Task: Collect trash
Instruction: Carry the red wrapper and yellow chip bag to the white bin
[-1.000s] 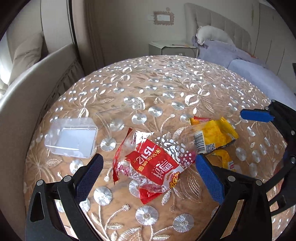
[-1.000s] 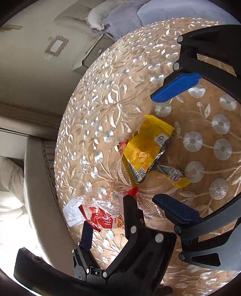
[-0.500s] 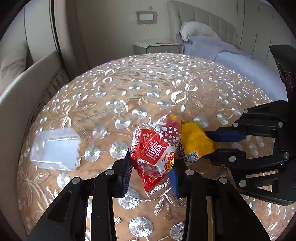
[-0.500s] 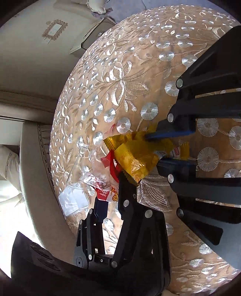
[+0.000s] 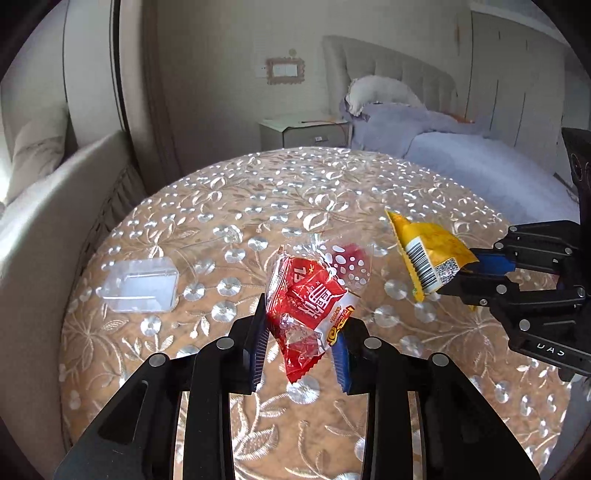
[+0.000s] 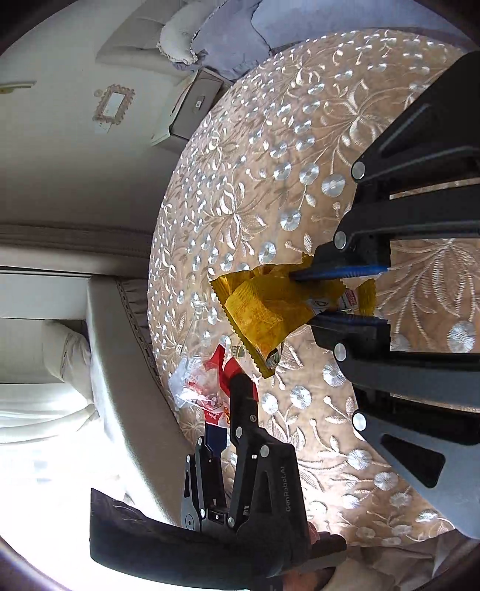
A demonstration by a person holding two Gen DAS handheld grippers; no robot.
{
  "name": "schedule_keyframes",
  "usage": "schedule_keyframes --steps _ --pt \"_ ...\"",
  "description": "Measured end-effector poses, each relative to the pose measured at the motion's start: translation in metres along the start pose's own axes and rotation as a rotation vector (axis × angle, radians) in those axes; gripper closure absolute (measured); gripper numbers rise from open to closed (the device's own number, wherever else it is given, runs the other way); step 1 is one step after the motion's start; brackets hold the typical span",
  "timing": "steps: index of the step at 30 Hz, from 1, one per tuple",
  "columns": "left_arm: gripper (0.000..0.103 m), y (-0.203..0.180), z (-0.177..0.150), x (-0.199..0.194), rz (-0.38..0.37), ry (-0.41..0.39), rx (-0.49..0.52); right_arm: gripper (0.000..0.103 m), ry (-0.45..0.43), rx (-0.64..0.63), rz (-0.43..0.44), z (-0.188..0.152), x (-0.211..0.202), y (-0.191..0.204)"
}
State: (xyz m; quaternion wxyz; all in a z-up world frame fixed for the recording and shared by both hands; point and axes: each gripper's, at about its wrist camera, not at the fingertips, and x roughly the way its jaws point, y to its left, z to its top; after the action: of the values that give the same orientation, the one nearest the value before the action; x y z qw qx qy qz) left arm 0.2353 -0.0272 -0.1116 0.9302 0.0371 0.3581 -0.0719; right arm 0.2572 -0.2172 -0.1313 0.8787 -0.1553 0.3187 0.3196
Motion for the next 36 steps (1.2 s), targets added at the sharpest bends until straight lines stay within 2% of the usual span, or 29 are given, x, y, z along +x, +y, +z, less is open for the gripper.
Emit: schedule_keyframes --steps 7,13,26,32,36 --pt "0.073 -0.037 -0.014 -0.043 -0.114 -0.042 0.026 0.085 -0.079 0.038 -0.067 -0.029 -0.072 0.008" --pt "0.073 -0.086 -0.031 -0.068 -0.203 -0.060 0.086 0.085 -0.126 0.099 -0.139 -0.065 -0.130 0.008" --pt "0.074 -0.246 -0.063 -0.081 -0.463 -0.033 0.313 0.085 -0.135 0.280 -0.371 -0.173 -0.234 -0.004" --pt "0.074 -0.320 -0.082 -0.074 -0.564 0.009 0.427 0.084 -0.103 0.393 -0.486 -0.230 -0.266 -0.020" --pt "0.074 -0.366 -0.097 -0.064 -0.614 0.057 0.483 0.084 -0.086 0.486 -0.533 -0.269 -0.281 -0.034"
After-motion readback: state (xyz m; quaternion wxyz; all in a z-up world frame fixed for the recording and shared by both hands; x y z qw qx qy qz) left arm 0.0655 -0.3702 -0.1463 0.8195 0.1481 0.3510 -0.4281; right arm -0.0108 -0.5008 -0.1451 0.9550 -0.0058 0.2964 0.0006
